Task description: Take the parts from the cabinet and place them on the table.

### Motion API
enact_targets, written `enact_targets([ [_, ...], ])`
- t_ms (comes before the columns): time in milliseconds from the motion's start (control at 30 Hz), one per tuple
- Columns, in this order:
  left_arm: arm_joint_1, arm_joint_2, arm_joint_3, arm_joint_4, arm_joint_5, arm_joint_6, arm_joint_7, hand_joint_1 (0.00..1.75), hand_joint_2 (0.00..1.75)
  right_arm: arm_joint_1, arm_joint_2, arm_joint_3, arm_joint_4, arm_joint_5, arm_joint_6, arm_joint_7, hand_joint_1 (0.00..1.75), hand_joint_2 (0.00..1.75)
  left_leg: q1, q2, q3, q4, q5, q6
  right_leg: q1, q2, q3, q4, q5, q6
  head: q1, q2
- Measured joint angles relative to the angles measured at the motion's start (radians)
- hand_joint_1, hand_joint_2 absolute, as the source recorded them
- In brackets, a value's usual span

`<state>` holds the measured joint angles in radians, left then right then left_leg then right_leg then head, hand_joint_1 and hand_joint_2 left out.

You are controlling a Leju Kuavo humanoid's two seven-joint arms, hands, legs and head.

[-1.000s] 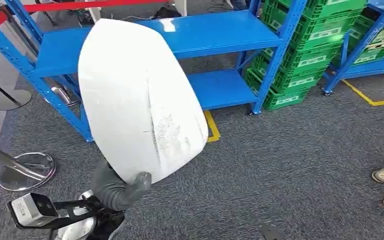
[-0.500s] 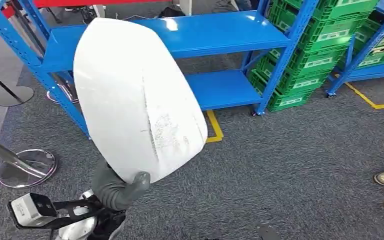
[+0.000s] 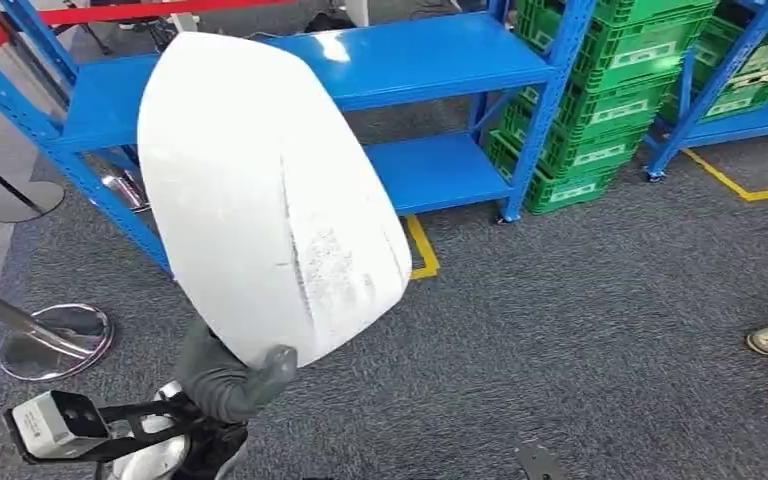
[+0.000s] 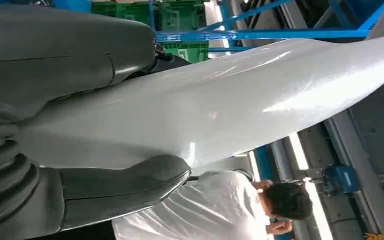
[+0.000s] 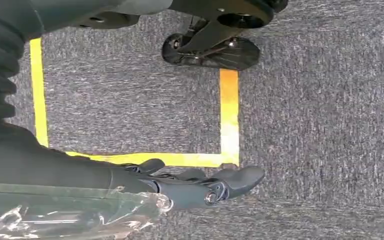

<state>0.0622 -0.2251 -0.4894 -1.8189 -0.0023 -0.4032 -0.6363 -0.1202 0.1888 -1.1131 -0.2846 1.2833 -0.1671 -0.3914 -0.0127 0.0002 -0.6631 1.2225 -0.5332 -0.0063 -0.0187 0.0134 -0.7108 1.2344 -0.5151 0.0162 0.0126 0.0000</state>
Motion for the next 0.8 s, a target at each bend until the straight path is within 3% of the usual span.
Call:
enact_targets([
  [33, 0.0, 0.0, 0.0, -0.002, 0.0, 0.0, 0.0, 1.75, 1.75, 0.0, 0.0, 0.002, 0.0, 0.0, 0.0, 0.0, 0.0, 1.75, -0.002, 0.001, 0.01, -0.038, -0.013, 0.003, 0.007, 0.0, -0.004, 0.002, 0.001, 0.006, 0.0, 0.0],
  [67, 0.0, 0.0, 0.0, -0.003, 0.0, 0.0, 0.0, 1.75, 1.75, 0.0, 0.0, 0.002, 0.0, 0.0, 0.0, -0.001, 0.0, 1.75, -0.003, 0.001, 0.008, -0.041, -0.007, 0.002, 0.004, -0.001, -0.003, -0.011, 0.008, 0.014, 0.0, 0.0],
  [133, 0.001, 0.0, 0.0, -0.005, 0.0, 0.0, 0.0, 1.75, 1.75, 0.0, 0.0, 0.002, 0.0, 0.0, 0.0, -0.001, 0.0, 1.75, -0.003, -0.001, 0.009, -0.063, 0.01, 0.012, 0.004, -0.003, 0.007, -0.042, 0.027, 0.028, 0.001, 0.0],
  [200, 0.002, -0.002, 0.0, -0.006, 0.0, 0.0, 0.0, 1.75, 1.75, 0.001, 0.0, 0.003, 0.0, 0.0, -0.001, -0.003, 0.0, 1.75, 0.01, -0.001, 0.028, -0.106, 0.036, 0.019, 0.008, -0.005, 0.008, -0.049, 0.026, 0.037, 0.002, 0.0],
  [233, 0.002, -0.002, 0.0, -0.006, 0.0, 0.0, -0.001, 1.75, 1.75, 0.0, 0.0, 0.003, 0.0, 0.0, -0.002, -0.006, 0.0, 1.75, 0.012, 0.001, 0.033, -0.115, 0.042, 0.025, 0.009, -0.004, 0.001, -0.023, 0.001, 0.041, 0.006, 0.0],
  [300, 0.002, -0.002, 0.0, -0.006, 0.0, 0.0, -0.002, 1.75, 1.75, 0.0, 0.0, 0.003, 0.0, 0.0, -0.003, -0.011, 0.0, 1.75, 0.014, 0.002, 0.032, -0.119, 0.046, 0.026, 0.007, -0.006, -0.046, 0.087, -0.058, 0.05, 0.007, 0.0],
  [333, 0.002, -0.002, 0.0, -0.006, 0.002, 0.0, -0.002, 1.75, 1.75, 0.001, 0.0, 0.003, 0.0, 0.001, -0.003, -0.013, 0.0, 1.75, 0.014, 0.002, 0.032, -0.119, 0.046, 0.026, 0.006, -0.006, -0.068, 0.141, -0.078, 0.053, 0.008, 0.0],
  [367, 0.002, -0.002, 0.0, -0.006, 0.002, 0.0, -0.002, 1.75, 1.75, 0.001, 0.0, 0.003, 0.0, 0.002, -0.004, -0.014, 0.0, 1.75, 0.014, 0.002, 0.032, -0.119, 0.045, 0.026, 0.006, -0.006, -0.074, 0.156, -0.075, 0.055, 0.008, 0.0],
  [400, 0.002, -0.002, 0.0, -0.006, 0.003, 0.0, -0.003, 1.75, 1.75, 0.001, 0.0, 0.003, 0.0, 0.003, -0.005, -0.014, 0.0, 1.75, 0.015, 0.002, 0.033, -0.118, 0.045, 0.025, 0.006, -0.007, -0.058, 0.13, -0.051, 0.057, 0.009, 0.0],
  [467, 0.002, -0.002, 0.0, -0.006, 0.004, 0.0, -0.005, 1.75, 1.75, -0.001, 0.0, 0.004, 0.0, 0.005, -0.007, -0.016, 0.0, 1.75, 0.019, 0.001, 0.036, -0.118, 0.045, 0.022, 0.005, -0.008, 0.024, -0.019, 0.026, 0.059, 0.008, 0.0],
  [500, 0.002, -0.002, 0.0, -0.006, 0.005, 0.0, -0.007, 1.75, 1.75, -0.002, 0.0, 0.005, 0.0, 0.005, -0.007, -0.017, 0.0, 1.75, 0.02, 0.0, 0.038, -0.118, 0.044, 0.015, 0.004, -0.01, 0.06, -0.093, 0.028, 0.061, 0.008, 0.0],
  [533, 0.002, -0.002, 0.0, -0.006, 0.007, 0.0, -0.008, 1.75, 1.75, -0.005, 0.002, 0.006, 0.002, 0.005, -0.007, -0.018, 0.0, 1.75, 0.012, 0.0, 0.035, -0.118, 0.045, 0.006, 0.008, -0.008, 0.067, -0.101, 0.025, 0.056, 0.01, 0.0],
  [567, 0.003, -0.002, 0.001, -0.008, 0.008, -0.001, -0.009, 1.75, 1.75, -0.005, 0.002, 0.008, 0.001, 0.005, -0.007, -0.018, 0.0, 1.75, 0.012, -0.002, 0.036, -0.123, 0.049, 0.001, 0.009, -0.001, 0.067, -0.105, 0.032, 0.035, 0.006, 0.0],
  [633, 0.003, -0.002, 0.001, -0.01, 0.011, 0.0, -0.011, 1.75, 1.75, -0.002, 0.002, 0.011, 0.001, 0.003, -0.007, -0.018, 0.0, 1.75, 0.013, -0.002, 0.041, -0.139, 0.058, -0.01, 0.011, -0.001, 0.066, -0.111, 0.037, 0.025, 0.003, 0.0],
  [700, 0.003, -0.002, 0.002, -0.011, 0.013, 0.003, -0.011, 1.75, 1.75, -0.002, 0.002, 0.012, 0.001, 0.002, -0.006, -0.018, 0.0, 1.75, 0.012, -0.002, 0.043, -0.138, 0.052, -0.021, 0.003, -0.001, 0.071, -0.127, 0.047, 0.009, 0.002, 0.0],
  [733, 0.003, -0.001, 0.002, -0.013, 0.014, 0.006, -0.011, 1.75, 1.75, -0.003, 0.002, 0.013, 0.001, 0.0, -0.006, -0.019, 0.0, 1.75, 0.012, -0.001, 0.03, -0.114, 0.028, -0.026, 0.002, -0.001, 0.073, -0.134, 0.051, 0.003, -0.002, 0.0],
  [800, 0.004, -0.001, 0.003, -0.013, 0.016, 0.009, -0.011, 1.75, 1.75, -0.002, 0.002, 0.012, 0.001, 0.0, -0.006, -0.019, 0.0, 1.75, 0.014, -0.001, -0.04, 0.029, -0.049, -0.032, 0.002, -0.003, 0.073, -0.143, 0.056, -0.003, -0.005, 0.0],
])
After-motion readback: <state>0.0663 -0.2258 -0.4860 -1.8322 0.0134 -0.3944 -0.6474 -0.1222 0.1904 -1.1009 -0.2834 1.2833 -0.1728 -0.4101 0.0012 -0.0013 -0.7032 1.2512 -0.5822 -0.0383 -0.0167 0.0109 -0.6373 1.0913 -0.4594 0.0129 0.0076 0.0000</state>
